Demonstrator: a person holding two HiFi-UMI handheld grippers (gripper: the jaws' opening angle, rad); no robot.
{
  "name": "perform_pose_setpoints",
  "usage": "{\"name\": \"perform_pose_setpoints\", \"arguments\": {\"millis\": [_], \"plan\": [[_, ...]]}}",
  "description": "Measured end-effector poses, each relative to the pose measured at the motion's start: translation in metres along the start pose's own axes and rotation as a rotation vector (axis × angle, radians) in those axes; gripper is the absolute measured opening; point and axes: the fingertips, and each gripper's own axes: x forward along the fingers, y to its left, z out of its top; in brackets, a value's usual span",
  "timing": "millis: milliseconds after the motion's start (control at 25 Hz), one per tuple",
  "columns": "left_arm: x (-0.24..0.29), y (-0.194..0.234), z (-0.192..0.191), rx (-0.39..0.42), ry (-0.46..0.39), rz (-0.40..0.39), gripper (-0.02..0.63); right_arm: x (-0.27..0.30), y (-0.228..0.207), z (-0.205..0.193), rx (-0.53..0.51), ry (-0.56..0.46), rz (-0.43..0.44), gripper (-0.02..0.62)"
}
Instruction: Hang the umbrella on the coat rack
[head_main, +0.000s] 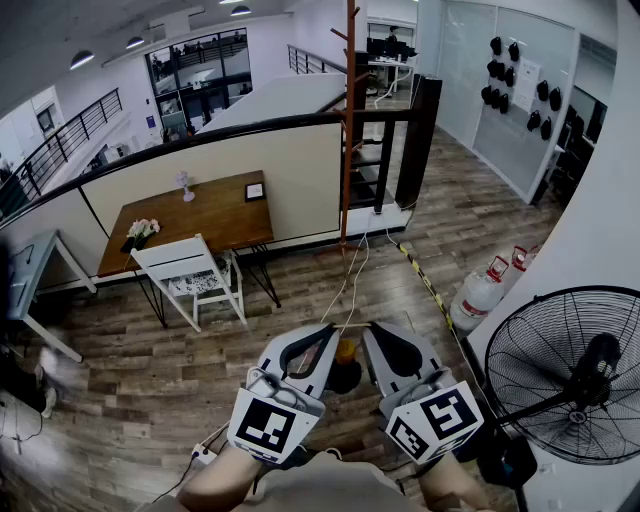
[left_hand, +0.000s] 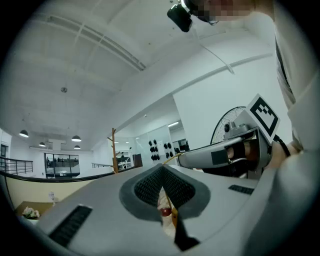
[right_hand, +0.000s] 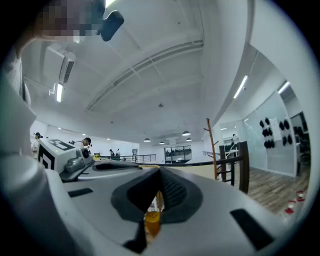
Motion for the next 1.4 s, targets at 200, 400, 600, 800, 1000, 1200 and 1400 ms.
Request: {"name": "perform_pose_setpoints", "arguments": {"millis": [200, 400, 600, 800, 1000, 1200, 1400], "plan": [[0.005, -0.005, 0.003, 0.009, -0.001, -0.005, 0.002, -0.005, -0.005, -0.002, 0.020, -0.004, 0.008, 0.005], [0.008, -0.010, -0.003, 0.002, 0.016, -0.002, 0.002, -0.009, -0.009, -0.009, 0.023, 0.005, 0.022, 0.005], [0.014, -0.008, -0.011, -0.017, 0.027, 0.000, 0.002, -0.005, -0.014, -0.014, 0.030, 0.009, 0.037, 0.005], [0.029, -0.003, -0.014, -0.034, 0.024, -0.002, 0.002, 0.003, -0.027, -0.012, 0.028, -0.003, 0.023, 0.005], [0.051, 0.002, -0.024, -0.037, 0.024, -0.024, 0.002, 0.016, -0.049, -0.017, 0.037, -0.001, -0.004, 0.005], [0.084, 0.019, -0.033, -0.033, 0.029, -0.044, 0.002, 0.039, -0.077, -0.020, 0.041, -0.003, -0.019, 0.005], [0.123, 0.050, -0.044, -0.033, 0.024, -0.056, 0.002, 0.080, -0.108, -0.022, 0.045, -0.001, -0.028, 0.005]]}}
